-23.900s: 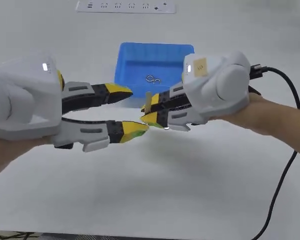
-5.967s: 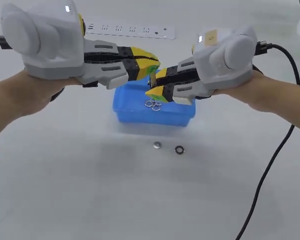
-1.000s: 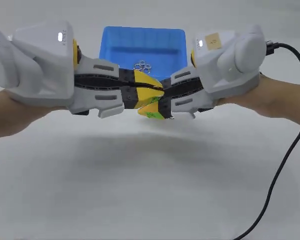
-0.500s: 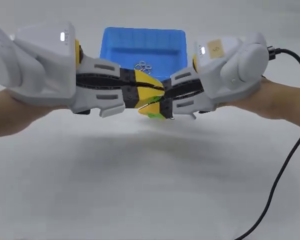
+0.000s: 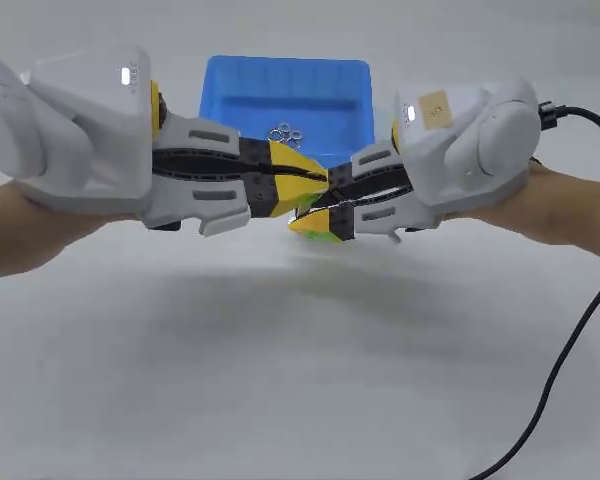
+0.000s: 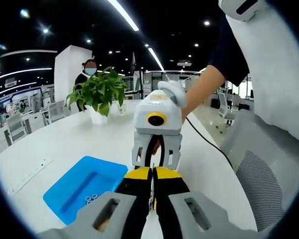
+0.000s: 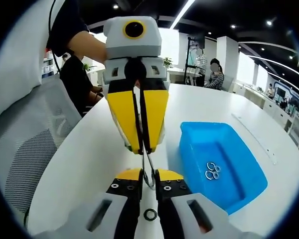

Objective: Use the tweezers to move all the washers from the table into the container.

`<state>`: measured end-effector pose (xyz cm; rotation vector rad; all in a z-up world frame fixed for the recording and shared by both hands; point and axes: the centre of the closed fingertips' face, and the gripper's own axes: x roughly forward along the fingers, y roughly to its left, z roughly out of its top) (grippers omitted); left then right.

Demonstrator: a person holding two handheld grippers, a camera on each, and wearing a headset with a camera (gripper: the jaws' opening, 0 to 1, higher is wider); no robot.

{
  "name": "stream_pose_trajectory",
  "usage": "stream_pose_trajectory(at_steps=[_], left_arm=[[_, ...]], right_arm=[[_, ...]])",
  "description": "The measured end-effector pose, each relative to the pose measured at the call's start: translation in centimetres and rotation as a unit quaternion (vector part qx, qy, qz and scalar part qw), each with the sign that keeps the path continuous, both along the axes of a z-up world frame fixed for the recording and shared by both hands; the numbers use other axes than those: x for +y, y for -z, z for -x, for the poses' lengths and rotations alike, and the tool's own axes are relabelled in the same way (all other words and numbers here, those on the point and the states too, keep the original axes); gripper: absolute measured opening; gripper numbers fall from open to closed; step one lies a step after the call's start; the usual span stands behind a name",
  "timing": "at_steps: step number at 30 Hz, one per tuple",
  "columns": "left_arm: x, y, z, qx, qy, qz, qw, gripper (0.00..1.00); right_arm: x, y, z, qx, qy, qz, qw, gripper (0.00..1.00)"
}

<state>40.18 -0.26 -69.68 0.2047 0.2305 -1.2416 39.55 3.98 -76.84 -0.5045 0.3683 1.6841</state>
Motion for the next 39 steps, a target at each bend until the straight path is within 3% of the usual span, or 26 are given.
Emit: stream_pose_trajectory(at_steps=[5, 12, 15, 24, 29, 35, 39], left_arm=[[0.0, 0.0, 0.0, 0.005, -0.003, 0.002, 1.0, 0.05], [0.0, 0.6, -0.4, -0.003, -0.02, -0.022, 0.9995, 0.08], [-0.1, 0.2, -0.2, 0.0, -0.022, -0.012, 0.9997, 0.19], [0.1, 0.5, 0.8, 0.004, -0.018, -0.027, 0.9995, 0.23], [1.0, 0.5, 1.4, 0.005, -0.038, -0.031, 0.9988, 0.25], [3.0, -0.9, 1.4, 0.013, -0.089, -0.006, 0.9959, 0.29], [4.3, -1.7, 1.8, 0.031, -0.118, 0.019, 0.9923, 0.36]], right_arm=[[0.0, 0.0, 0.0, -0.015, -0.005, -0.007, 0.9999, 0.09], [-0.1, -0.1, -0.2, -0.019, 0.0, -0.012, 0.9998, 0.09], [-0.1, -0.1, -0.3, -0.021, 0.001, -0.011, 0.9997, 0.09], [0.0, -0.2, -0.1, -0.022, 0.004, -0.011, 0.9997, 0.09], [0.3, -0.7, 0.1, -0.021, 0.004, -0.013, 0.9997, 0.09], [0.4, -2.3, 0.2, -0.02, 0.006, -0.02, 0.9996, 0.09], [0.4, -3.4, 0.1, -0.025, 0.005, -0.021, 0.9995, 0.09]])
